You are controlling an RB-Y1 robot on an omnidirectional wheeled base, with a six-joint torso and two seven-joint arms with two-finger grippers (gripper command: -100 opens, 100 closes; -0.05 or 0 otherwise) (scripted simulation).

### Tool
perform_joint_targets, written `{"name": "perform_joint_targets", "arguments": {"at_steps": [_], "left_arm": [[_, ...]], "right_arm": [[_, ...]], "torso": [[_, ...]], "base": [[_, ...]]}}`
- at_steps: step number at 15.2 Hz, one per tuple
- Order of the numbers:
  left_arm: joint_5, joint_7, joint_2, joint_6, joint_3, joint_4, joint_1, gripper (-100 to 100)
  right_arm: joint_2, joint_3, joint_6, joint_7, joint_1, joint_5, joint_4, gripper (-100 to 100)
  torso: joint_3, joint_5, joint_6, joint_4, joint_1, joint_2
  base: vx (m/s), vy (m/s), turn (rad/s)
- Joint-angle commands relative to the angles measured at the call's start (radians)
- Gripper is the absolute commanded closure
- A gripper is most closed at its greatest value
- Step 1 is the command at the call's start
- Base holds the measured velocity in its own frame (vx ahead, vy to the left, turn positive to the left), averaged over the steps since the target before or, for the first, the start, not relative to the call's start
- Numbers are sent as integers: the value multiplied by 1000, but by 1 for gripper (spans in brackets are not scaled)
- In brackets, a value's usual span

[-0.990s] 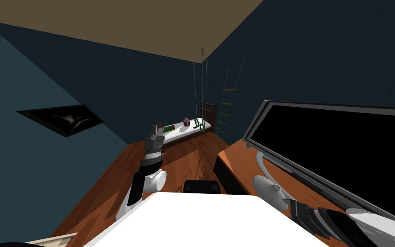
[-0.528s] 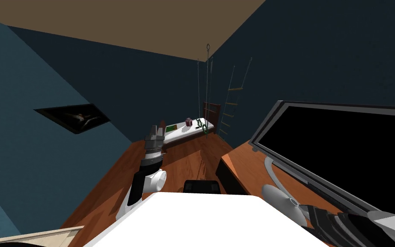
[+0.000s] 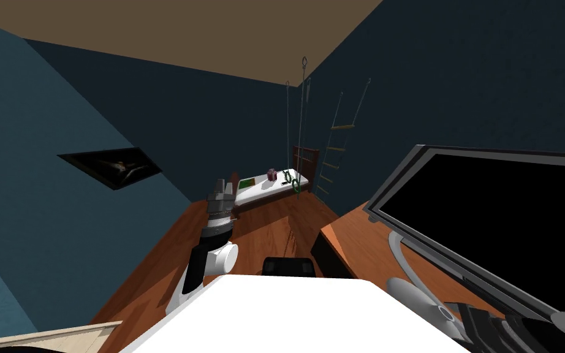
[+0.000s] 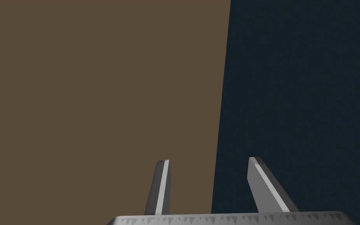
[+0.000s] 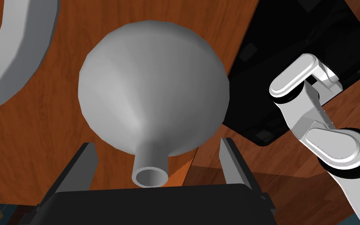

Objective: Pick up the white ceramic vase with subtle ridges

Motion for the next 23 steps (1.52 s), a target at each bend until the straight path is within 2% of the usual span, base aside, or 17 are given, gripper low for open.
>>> {"name": "perform_joint_targets", "arguments": {"at_steps": [1, 2, 3, 5, 6, 7, 8, 10, 13, 15, 16, 18, 19, 21, 22, 23], "left_arm": [[0, 0, 0, 0, 0, 0, 0, 0], [0, 0, 0, 0, 0, 0, 0, 0], [0, 0, 0, 0, 0, 0, 0, 0], [0, 0, 0, 0, 0, 0, 0, 0], [0, 0, 0, 0, 0, 0, 0, 0], [0, 0, 0, 0, 0, 0, 0, 0], [0, 0, 0, 0, 0, 0, 0, 0], [0, 0, 0, 0, 0, 0, 0, 0], [0, 0, 0, 0, 0, 0, 0, 0], [0, 0, 0, 0, 0, 0, 0, 0], [0, 0, 0, 0, 0, 0, 0, 0], [0, 0, 0, 0, 0, 0, 0, 0], [0, 0, 0, 0, 0, 0, 0, 0], [0, 0, 0, 0, 0, 0, 0, 0], [0, 0, 0, 0, 0, 0, 0, 0], [0, 0, 0, 0, 0, 0, 0, 0]], "right_arm": [[14, 1, -7, 49, 8, -22, 22, -100], [14, 1, -7, 49, 8, -22, 22, -100], [30, 2, -13, 85, 20, -50, 46, -100], [30, 2, -13, 97, 20, -50, 46, -100], [47, 3, -19, 132, 33, -78, 71, -100], [47, 3, -19, 146, 33, -78, 71, -100], [63, 3, -25, 171, 45, -106, 95, -100], [63, 3, -25, 194, 45, -106, 95, -100], [95, 5, -37, 268, 70, -162, 143, -100], [95, 5, -37, 290, 70, -162, 143, -100], [111, 6, -43, 325, 82, -190, 168, -100], [111, 6, -43, 339, 82, -190, 168, -100], [127, 7, -49, 375, 94, -218, 192, -100], [127, 7, -49, 387, 94, -218, 192, -100], [143, 7, -55, 424, 107, -246, 216, -100], [143, 7, -55, 435, 107, -246, 216, -100]], "torso": [[0, 0, 0, 0, 0, 0], [0, 0, 0, 0, 0, -1], [0, 0, 0, 0, 0, 0], [0, 0, 0, 0, 0, 1], [1, 0, 0, 0, 0, 2], [1, 0, 0, 0, 0, 2], [1, 0, 0, 0, 0, 1], [0, 0, 0, 0, 0, 0], [0, 0, 0, 0, 0, 1], [0, 0, 0, 0, 0, 0], [0, 0, 0, 0, 0, 1], [0, 0, 0, 0, 0, 0], [0, 0, 0, 0, 0, 1], [1, 0, 0, 0, 0, 2], [1, 0, 0, 0, 0, 2], [1, 0, 0, 0, 0, 1]], "base": [[103, -3, -28], [65, -1, -10], [67, -2, -19], [56, 4, -16], [61, 7, -21], [67, 7, -29], [87, 2, -28], [82, 9, -17], [69, 5, -22], [77, 4, -19], [77, 1, -22], [64, 8, -17], [53, 8, -13], [58, 7, -19], [70, -5, -25], [82, -2, -26]]}}
